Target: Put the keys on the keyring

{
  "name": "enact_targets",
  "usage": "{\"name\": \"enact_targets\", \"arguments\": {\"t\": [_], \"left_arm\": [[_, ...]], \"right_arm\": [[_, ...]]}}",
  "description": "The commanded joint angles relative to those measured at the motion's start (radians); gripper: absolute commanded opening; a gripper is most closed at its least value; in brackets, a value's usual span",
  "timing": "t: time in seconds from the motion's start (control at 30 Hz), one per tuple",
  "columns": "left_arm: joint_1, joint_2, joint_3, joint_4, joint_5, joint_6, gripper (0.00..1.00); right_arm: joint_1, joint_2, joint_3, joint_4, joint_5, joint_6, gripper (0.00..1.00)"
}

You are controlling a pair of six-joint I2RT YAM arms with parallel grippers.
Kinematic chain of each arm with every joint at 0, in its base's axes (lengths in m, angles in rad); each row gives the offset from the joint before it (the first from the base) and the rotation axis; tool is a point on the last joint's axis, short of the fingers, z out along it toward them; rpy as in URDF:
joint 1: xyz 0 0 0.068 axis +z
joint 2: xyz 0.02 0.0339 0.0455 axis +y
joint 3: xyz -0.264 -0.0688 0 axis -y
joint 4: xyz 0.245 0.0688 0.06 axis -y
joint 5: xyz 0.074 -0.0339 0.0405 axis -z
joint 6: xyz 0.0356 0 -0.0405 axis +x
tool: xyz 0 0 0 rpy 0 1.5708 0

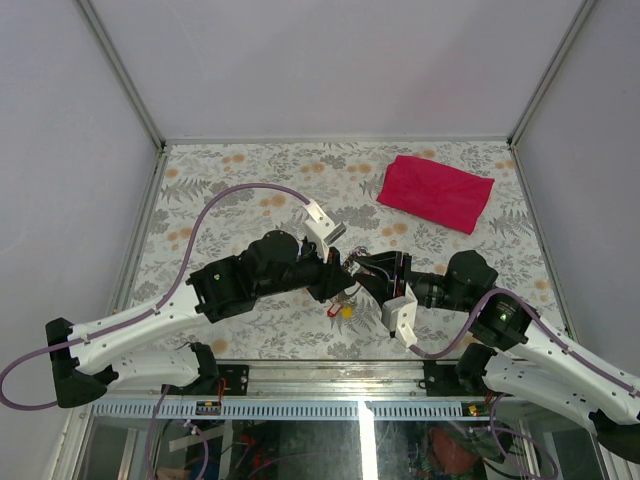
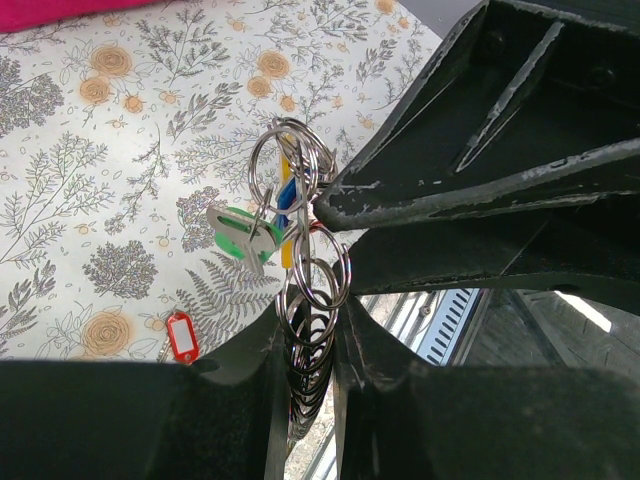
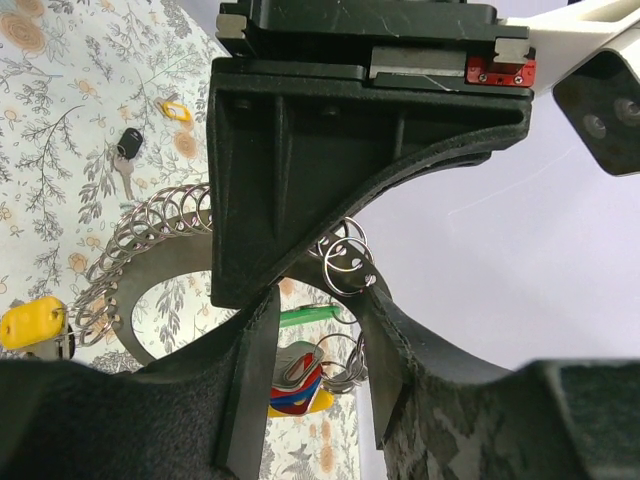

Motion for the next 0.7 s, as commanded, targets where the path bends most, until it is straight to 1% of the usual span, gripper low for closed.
{"name": "enact_targets", "arguments": {"t": [0.0,0.33,0.5,0.67], "left_arm": [[-0.007,-0.005,0.03,0.052,0.011,-0.004,0.0],[-0.007,-0.002,0.031,0.053,0.012,-0.007,0.0],[-0.006,0.005,0.037,0.055,0.02,-0.007,0.0],[-0.007,0.006,0.038,0.053,0.021,-0.008,0.0]], "right_arm": [[0.001,-0.001,0.058,0.046,-0.028,-0.019,0.45],[0.002,-0.013,0.091,0.003,-0.041,-0.03,0.42],[0.001,0.017,0.11,-0.047,-0.046,-0.053,0.42],[0.002,0.043,0.12,-0.059,-0.052,-0.069,0.42]]}}
